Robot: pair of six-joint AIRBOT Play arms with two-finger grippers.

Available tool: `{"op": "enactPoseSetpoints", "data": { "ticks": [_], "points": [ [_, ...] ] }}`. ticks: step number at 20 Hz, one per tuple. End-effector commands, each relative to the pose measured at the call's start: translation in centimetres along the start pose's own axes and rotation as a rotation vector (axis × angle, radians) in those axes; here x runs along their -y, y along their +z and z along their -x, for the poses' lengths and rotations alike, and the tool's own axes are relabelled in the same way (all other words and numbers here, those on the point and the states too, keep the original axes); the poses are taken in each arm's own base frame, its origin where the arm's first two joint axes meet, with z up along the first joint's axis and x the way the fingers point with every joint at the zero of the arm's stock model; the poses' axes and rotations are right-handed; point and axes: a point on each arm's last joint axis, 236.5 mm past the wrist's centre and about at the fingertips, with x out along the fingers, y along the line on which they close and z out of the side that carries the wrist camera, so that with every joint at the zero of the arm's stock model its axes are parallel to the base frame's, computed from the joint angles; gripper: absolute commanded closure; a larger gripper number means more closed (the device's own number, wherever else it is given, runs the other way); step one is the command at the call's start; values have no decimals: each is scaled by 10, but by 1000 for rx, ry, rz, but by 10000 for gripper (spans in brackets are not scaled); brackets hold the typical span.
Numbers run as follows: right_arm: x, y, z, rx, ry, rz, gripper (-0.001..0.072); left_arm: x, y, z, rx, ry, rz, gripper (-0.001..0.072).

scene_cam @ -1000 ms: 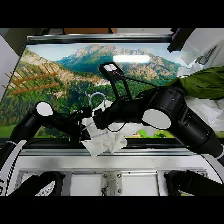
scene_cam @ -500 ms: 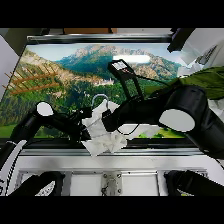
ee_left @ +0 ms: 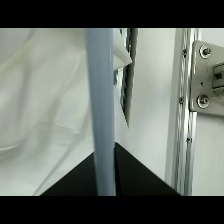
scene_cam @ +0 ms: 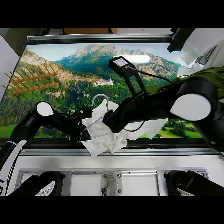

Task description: Fold the clothes and pants, and hang the long-sleeved shirts on hangers.

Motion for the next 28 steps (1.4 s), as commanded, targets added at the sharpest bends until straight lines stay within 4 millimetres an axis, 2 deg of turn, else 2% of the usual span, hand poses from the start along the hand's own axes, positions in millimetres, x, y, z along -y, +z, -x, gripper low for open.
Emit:
{"op": "enactPoseSetpoints", "data": {
  "ticks": [1,5,7,8,11,14,17,18,20,23,28],
  "points": [
    [16,-11,23,-62,35,147,173,0,0,0,-1,-1,1,691],
    [62,0,39,-17,-22,83,175,0,0,0,-1,-1,1,691],
    [73,1,43,-7,-37,47,174,0,0,0,0,-1,1,691],
    [71,4,43,7,-27,27,174,0,0,0,-1,-2,1,691],
    [81,2,48,1,-32,252,174,2,-1,0,-3,-11,1,691],
    [91,-15,65,16,120,335,174,3,-1,0,-4,-12,1,691],
    [114,-21,94,207,286,355,173,3,-1,0,-4,-12,1,691],
    [128,-26,104,278,306,357,173,3,-1,0,-4,-12,1,691],
    [160,-49,111,347,296,331,174,3,-1,0,-4,-12,1,691],
    [193,-85,104,407,265,324,174,3,-1,0,-4,-12,1,691],
    [193,-119,78,440,350,357,176,3,-1,0,-4,-12,1,691]
  ]
}}
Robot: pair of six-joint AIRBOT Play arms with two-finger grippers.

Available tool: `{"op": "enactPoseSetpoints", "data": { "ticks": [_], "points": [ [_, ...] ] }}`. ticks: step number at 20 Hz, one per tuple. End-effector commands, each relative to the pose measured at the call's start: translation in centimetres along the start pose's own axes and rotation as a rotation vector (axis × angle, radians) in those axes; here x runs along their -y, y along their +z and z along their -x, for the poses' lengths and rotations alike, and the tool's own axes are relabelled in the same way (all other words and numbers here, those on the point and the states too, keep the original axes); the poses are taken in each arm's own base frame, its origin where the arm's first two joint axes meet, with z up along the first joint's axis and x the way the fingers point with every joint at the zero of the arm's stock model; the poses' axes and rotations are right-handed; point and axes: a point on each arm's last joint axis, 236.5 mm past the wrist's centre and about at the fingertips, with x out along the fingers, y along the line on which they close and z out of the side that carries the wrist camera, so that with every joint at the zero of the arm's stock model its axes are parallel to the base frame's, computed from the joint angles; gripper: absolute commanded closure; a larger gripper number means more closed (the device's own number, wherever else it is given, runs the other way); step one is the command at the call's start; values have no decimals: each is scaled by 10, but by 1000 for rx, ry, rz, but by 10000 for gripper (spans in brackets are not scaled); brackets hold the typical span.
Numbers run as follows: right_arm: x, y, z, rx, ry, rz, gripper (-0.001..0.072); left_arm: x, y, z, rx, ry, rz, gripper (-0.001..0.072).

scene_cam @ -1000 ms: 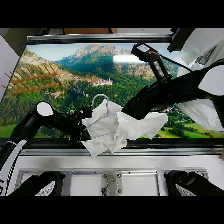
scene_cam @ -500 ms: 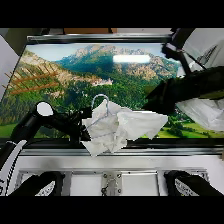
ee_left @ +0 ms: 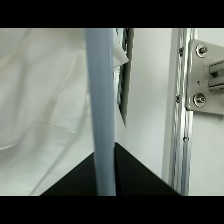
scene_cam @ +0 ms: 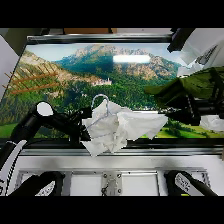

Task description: Fold the clothes and pants, and hang the long-sleeved shirts on hangers.

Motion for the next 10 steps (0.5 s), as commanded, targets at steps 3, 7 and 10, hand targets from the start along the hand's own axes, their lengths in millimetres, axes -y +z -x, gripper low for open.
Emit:
{"op": "enactPoseSetpoints", "data": {
  "ticks": [3,7,10],
  "points": [
    [0,-31,-10,71,81,64,176,0,0,0,0,0,1,691],
    [6,-42,-26,78,164,10,176,0,0,0,-1,0,1,691],
    [2,-50,-46,68,249,-6,176,0,0,0,-1,0,1,691]
  ]
}}
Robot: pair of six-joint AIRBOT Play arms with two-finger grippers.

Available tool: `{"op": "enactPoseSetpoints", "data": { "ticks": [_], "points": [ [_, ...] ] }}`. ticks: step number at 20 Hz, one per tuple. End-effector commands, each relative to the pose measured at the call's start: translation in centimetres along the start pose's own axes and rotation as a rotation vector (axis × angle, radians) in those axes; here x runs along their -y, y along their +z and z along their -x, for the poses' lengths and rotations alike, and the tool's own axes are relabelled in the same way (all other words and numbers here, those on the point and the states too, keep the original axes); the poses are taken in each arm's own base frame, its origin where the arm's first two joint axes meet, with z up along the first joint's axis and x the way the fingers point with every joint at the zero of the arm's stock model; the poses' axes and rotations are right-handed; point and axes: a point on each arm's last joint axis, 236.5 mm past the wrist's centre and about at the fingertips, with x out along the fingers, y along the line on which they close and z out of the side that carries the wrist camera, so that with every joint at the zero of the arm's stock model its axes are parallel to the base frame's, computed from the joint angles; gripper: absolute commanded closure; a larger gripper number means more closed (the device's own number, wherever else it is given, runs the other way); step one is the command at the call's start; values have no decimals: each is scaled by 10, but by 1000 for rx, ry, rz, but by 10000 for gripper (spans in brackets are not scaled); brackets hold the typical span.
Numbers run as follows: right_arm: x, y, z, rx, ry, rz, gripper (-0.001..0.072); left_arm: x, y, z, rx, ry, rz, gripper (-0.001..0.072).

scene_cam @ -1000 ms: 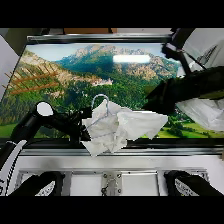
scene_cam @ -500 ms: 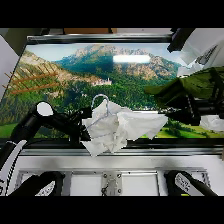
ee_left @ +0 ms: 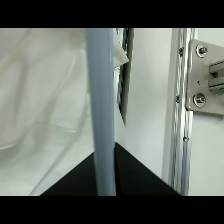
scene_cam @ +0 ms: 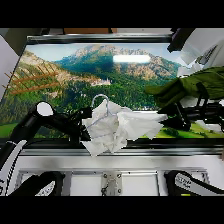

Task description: Fold the clothes and pants, and hang the long-sleeved shirts on hangers.

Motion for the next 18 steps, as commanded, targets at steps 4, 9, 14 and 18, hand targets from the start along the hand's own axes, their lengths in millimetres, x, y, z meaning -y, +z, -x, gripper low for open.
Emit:
{"op": "enactPoseSetpoints", "data": {
  "ticks": [4,9,14,18],
  "points": [
    [-2,-10,-34,17,147,-31,176,0,0,0,-1,0,0,691],
    [-2,-7,-51,22,172,-28,176,0,0,0,-1,0,0,691],
    [-3,-8,-56,13,181,-26,175,0,0,0,0,1,0,691],
    [-3,-8,-56,13,181,-26,176,0,0,0,-1,1,0,690]
  ]
}}
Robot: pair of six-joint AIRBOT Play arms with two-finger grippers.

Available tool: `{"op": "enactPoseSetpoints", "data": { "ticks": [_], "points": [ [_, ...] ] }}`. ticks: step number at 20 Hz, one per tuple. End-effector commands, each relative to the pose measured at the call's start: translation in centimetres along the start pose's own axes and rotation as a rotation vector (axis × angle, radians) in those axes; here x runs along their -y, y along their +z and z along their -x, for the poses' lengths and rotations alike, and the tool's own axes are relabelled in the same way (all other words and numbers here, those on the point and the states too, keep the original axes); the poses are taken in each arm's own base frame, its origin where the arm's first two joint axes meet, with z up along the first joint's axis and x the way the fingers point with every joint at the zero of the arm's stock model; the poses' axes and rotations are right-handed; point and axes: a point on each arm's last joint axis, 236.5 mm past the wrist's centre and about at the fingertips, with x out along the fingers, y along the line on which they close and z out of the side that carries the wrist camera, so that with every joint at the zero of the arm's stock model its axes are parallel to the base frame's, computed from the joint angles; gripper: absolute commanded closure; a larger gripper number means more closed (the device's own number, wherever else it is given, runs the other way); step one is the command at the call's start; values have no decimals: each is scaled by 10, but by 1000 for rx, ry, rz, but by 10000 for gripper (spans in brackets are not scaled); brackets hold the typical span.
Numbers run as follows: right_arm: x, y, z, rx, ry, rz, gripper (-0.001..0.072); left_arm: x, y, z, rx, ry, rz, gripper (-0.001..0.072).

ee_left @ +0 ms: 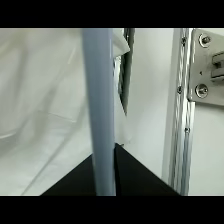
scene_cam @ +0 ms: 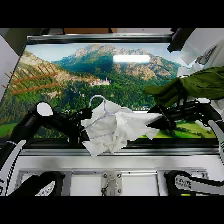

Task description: Fold the clothes and pants, and hang the long-sleeved shirts on hangers.

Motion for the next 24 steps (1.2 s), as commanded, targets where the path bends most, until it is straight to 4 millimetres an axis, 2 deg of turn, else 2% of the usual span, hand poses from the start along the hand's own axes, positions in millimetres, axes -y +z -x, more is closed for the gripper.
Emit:
{"op": "enactPoseSetpoints", "data": {
  "ticks": [1,10,11,12,13,14,24],
  "points": [
    [0,0,-1,-1,0,-2,176,0,3,0,12,2,0,691],
    [1,2,-1,9,-2,1,178,0,3,0,12,1,0,691],
    [1,2,-1,8,-2,0,201,0,3,0,12,1,0,690],
    [1,2,-1,7,-1,1,367,0,3,0,12,1,0,690],
    [1,1,-1,5,0,0,650,0,3,0,12,1,0,691],
    [1,1,-1,6,-3,-2,695,0,3,0,12,1,0,691],
    [7,0,-1,2,-28,-26,697,1,3,0,10,-2,1,691]
  ]
}}
